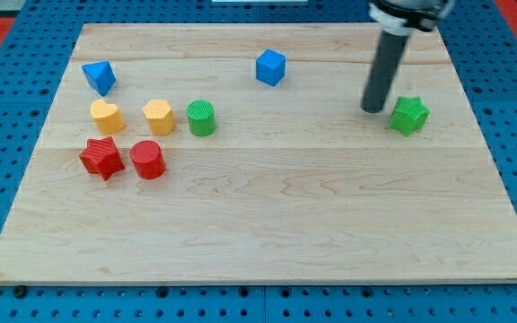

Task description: Push the blue cube into the green star

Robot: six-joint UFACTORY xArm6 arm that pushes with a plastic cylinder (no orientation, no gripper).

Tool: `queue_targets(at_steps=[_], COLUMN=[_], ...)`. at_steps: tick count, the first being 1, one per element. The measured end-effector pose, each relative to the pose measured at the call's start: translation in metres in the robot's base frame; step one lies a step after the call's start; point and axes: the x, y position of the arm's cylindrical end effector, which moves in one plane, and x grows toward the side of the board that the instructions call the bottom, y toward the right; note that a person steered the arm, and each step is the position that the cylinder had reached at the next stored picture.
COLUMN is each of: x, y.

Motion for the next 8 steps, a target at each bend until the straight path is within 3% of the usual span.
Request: queue_targets(at_steps=[1, 3, 4, 6, 8], x=[-0.043, -0.104, -0.102, -0.05, -0.088], y=[0.022, -0.112, -0.169, -0.127, -0.11])
